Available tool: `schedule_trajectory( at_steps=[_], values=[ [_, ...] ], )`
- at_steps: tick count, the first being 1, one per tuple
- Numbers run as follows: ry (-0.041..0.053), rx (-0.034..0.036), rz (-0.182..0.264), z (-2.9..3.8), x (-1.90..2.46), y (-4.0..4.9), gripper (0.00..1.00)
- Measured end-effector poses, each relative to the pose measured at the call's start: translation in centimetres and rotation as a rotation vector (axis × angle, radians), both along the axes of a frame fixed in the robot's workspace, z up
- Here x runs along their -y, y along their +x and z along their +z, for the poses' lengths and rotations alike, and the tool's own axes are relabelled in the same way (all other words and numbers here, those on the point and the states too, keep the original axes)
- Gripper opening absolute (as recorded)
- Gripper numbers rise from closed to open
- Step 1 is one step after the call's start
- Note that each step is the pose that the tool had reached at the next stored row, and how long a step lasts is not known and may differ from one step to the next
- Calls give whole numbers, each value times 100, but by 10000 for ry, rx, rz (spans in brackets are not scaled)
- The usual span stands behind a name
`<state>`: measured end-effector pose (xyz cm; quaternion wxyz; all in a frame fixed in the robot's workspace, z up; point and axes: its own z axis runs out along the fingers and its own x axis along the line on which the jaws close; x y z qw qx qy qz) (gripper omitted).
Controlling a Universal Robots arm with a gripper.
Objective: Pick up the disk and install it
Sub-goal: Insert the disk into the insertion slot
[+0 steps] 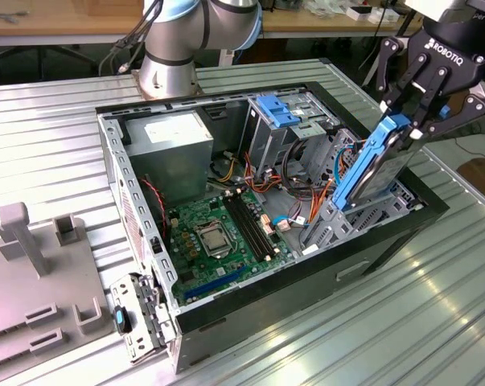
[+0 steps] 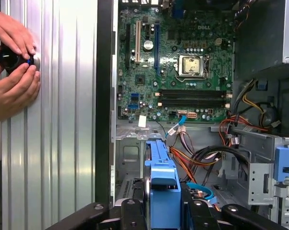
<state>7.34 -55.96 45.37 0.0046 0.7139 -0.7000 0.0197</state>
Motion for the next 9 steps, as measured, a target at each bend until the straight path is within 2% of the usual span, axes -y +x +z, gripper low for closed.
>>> schedule_trajectory(
  at_steps=[9],
  values=[
    [1, 0, -1, -54, 2, 2, 37]
  ],
)
